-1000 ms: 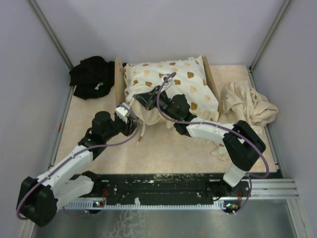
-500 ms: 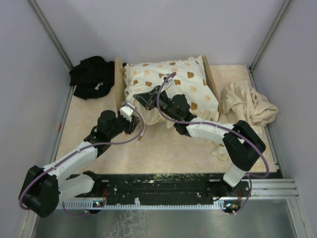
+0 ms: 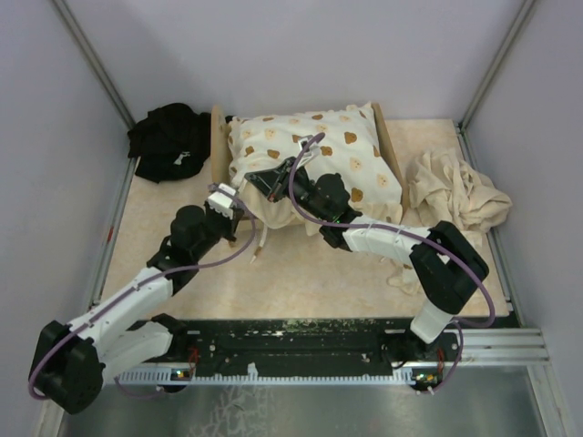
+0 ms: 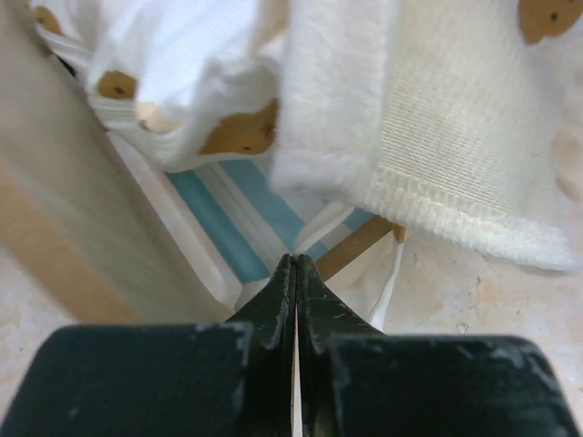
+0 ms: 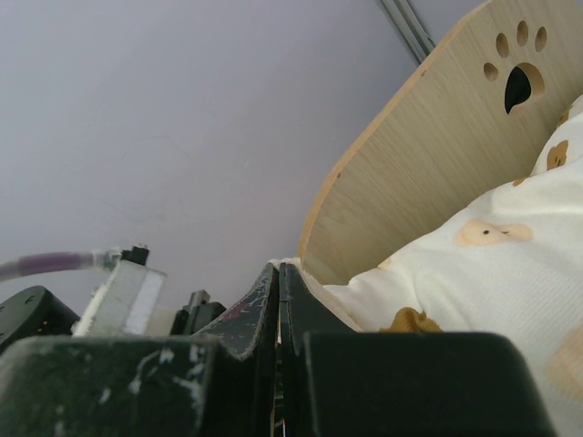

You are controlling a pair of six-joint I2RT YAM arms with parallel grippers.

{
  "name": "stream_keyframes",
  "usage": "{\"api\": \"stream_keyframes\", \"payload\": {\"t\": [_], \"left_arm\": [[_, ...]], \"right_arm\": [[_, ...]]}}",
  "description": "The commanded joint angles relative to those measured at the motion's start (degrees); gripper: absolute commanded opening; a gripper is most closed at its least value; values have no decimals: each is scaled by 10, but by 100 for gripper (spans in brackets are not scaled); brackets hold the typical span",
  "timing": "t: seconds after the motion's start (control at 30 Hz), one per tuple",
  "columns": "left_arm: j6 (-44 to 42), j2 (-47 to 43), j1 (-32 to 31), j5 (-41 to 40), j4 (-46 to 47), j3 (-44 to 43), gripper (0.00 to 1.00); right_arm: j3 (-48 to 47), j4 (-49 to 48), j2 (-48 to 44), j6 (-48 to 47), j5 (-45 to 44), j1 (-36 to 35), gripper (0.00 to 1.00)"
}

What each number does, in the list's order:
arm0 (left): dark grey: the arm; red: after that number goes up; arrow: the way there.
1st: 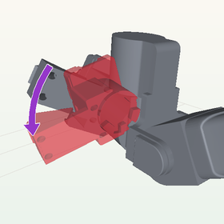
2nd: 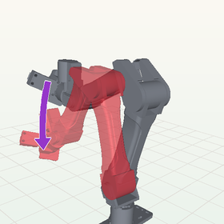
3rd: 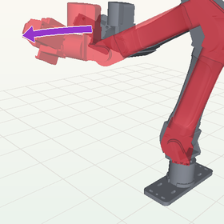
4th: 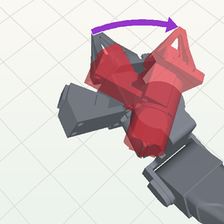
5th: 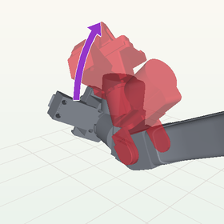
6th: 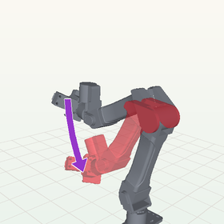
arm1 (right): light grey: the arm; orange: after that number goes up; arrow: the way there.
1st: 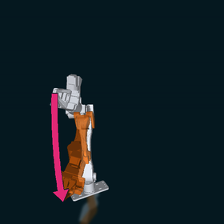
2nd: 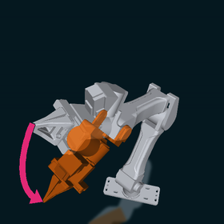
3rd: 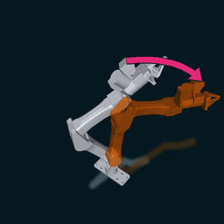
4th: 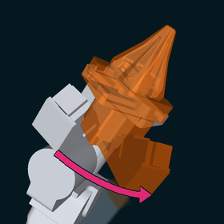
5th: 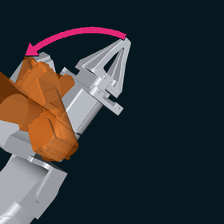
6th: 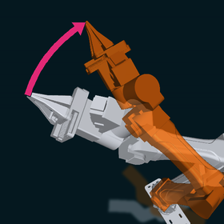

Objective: Set up the pet bed

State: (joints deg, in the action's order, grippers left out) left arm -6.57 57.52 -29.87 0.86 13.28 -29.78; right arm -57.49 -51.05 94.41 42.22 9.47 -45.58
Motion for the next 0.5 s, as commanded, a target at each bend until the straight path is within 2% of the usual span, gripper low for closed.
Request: {"api": "stream_keyframes", "payload": {"t": [0.0,0.17,0.37,0.47], "left_arm": [[75,-47,-1,-49,32,20,0],[148,-54,-2,-90,75,47,0],[193,-38,-2,-107,38,44,3],[215,-49,-2,-121,43,55,9]], "right_arm": [[-7,-63,-6,4,-2,3,0],[-7,-62,-3,4,1,2,0],[-22,-57,18,-8,-4,2,0],[-48,-41,29,-12,8,2,0]]}}
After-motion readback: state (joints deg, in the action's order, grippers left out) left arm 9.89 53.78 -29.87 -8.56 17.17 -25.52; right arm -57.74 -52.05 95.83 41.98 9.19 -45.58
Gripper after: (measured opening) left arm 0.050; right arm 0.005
